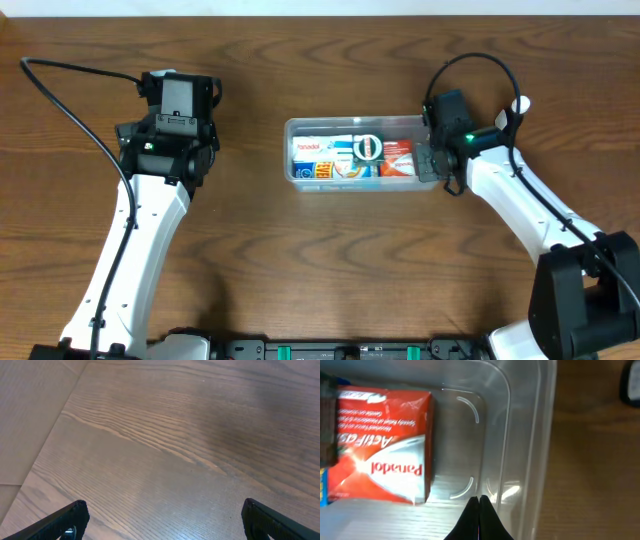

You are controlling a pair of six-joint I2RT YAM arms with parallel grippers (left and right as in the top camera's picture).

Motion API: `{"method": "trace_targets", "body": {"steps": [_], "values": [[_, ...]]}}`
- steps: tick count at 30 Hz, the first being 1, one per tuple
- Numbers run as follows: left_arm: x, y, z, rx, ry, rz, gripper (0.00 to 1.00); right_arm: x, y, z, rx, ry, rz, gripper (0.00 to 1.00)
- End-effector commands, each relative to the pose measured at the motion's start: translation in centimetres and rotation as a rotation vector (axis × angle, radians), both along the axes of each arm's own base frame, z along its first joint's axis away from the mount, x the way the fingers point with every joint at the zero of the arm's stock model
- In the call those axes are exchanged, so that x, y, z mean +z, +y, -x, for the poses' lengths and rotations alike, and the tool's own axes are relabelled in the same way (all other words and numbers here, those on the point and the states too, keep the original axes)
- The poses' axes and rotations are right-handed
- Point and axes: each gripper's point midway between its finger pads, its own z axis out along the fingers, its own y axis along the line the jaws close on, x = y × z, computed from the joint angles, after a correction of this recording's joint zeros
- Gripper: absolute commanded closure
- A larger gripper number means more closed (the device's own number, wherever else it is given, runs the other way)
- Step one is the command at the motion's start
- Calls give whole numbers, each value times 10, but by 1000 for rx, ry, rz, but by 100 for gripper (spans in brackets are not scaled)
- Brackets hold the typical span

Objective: Pack container

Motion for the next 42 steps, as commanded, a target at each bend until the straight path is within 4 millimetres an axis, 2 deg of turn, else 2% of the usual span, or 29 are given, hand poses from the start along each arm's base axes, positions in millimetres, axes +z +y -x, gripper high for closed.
{"method": "trace_targets", "body": {"steps": [1,6,10,12,15,19,22,26,29,30,33,36,42], "values": [[4,4,0,18,-9,-16,2,-4,-22,0,-53,10,30,99],[4,4,0,18,-10,-16,2,-4,-22,-3,-50,7,-15,99],[4,4,0,18,-9,-16,2,3,-4,-15,21,-35,-94,99],[4,4,0,18,-9,-16,2,11,7,-23,42,-65,-150,99],[4,4,0,18,-10,-16,2,31,12,-37,44,-114,-186,99],[4,4,0,18,-9,-16,2,78,7,-61,16,-209,-207,98],[4,4,0,18,-10,-16,2,126,-7,-82,-18,-305,-193,87],[4,4,0,18,-9,-16,2,186,-47,-98,-122,-422,-122,80],[4,4,0,18,-9,-16,2,215,-76,-102,-186,-477,-102,77],[4,4,0,18,-10,-16,2,222,-90,-103,-215,-492,-97,73],[4,4,0,18,-9,-16,2,226,-121,-101,-273,-503,-92,67],[4,4,0,18,-9,-16,2,216,-143,-100,-306,-477,-131,64],[4,4,0,18,-9,-16,2,169,-166,-103,-289,-349,-162,52]]}}
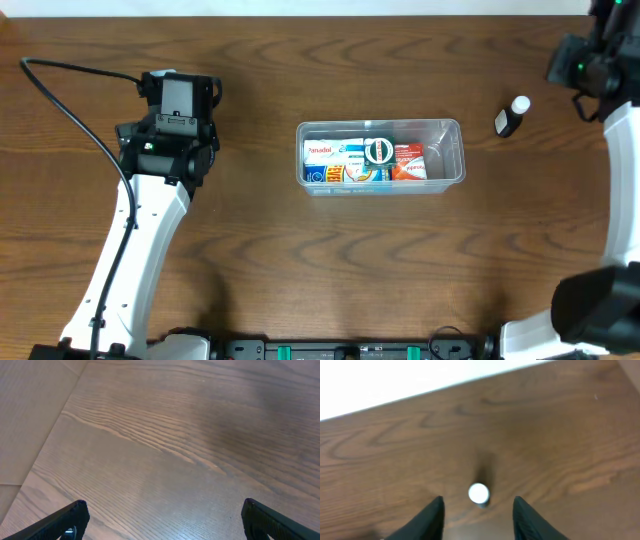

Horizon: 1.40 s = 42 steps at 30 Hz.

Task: Pack container
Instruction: 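Move the right gripper up to the black bottle with white cap, then grasp the black bottle by its white cap with the right gripper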

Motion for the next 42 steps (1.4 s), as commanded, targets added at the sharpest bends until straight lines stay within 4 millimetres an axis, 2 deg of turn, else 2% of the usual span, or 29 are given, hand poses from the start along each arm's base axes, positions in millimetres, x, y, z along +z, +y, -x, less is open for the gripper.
{"method": "trace_targets", "body": {"steps": [1,6,8,13,19,22,35,42], "values": [[4,4,0,18,-9,-16,2,-33,1,-10,77,74,-20,50],[4,4,0,18,-10,-16,2,-71,3,-19,114,157,-26,34],[4,4,0,18,-10,-16,2,-87,3,-22,137,186,-29,31],[4,4,0,18,-9,-16,2,-125,2,-27,136,259,-52,30],[4,4,0,18,-9,-16,2,-159,2,-31,139,317,-67,33],[4,4,0,18,-9,-16,2,-167,2,-32,154,328,-68,34],[4,4,0,18,-9,-16,2,-177,10,-34,236,341,-49,38],[4,4,0,18,-9,-16,2,-178,14,-35,265,346,-38,44]]}}
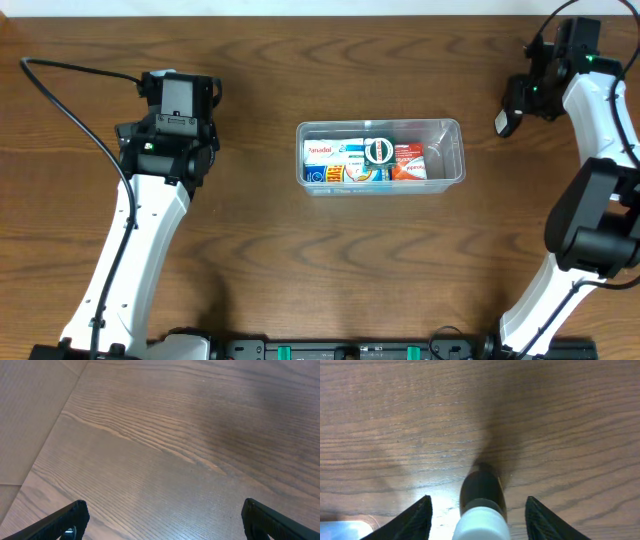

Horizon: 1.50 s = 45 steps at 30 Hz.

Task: Pack container
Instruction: 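Grasp the black bottle by its white cap with the right gripper, then lift the black bottle and carry it left over the container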

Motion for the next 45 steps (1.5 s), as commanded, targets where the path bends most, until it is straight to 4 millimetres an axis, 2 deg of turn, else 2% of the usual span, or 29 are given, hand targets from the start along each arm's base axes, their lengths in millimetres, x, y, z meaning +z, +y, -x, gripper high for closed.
{"method": "trace_targets", "body": {"steps": [1,7,14,22,35,39,41,45], "values": [[4,4,0,18,-9,-16,2,-5,6,-4,38,4,1,45],[4,4,0,17,-9,-17,2,-10,4,-1,57,23,21,48],[4,4,0,17,-9,-17,2,-11,3,1,69,32,29,58],[4,4,0,18,-9,-16,2,-13,2,5,64,52,38,59],[4,4,0,17,-9,-17,2,-13,2,5,63,49,38,79],[4,4,0,17,-9,-17,2,2,2,2,61,29,42,80],[4,4,0,18,-9,-16,2,16,4,1,53,15,40,81],[4,4,0,18,-9,-16,2,58,15,1,72,-21,43,81]]}}
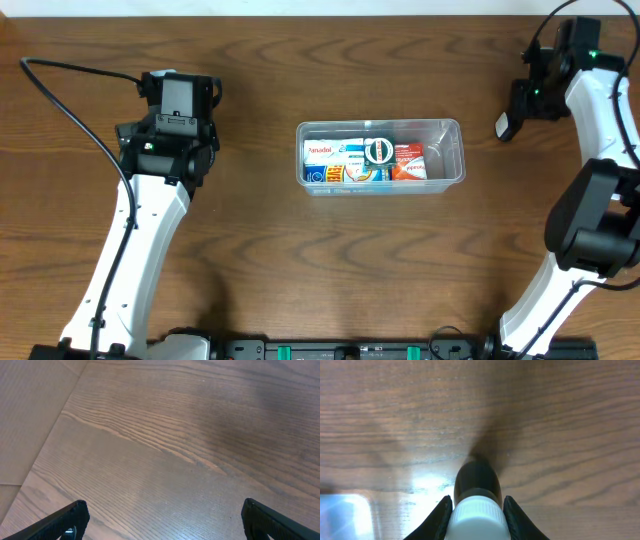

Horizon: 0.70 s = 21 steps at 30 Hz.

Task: Pack container
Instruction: 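Lift the black bottle and carry it left over the container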

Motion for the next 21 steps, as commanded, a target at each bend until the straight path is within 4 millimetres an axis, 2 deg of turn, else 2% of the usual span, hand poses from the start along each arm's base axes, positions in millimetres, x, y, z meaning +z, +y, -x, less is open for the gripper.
{"method": "trace_targets", "body": {"steps": [1,11,14,17,21], "values": [[4,4,0,18,-9,-16,2,57,18,-15,35,-114,16,81],[4,4,0,18,-9,-16,2,156,101,19,132,-233,-6,80],[4,4,0,18,-9,-16,2,182,119,30,146,-290,-3,81],[4,4,0,18,-9,-16,2,195,136,43,165,-305,-10,81],[4,4,0,18,-9,-16,2,185,155,57,172,-243,-33,82]]}}
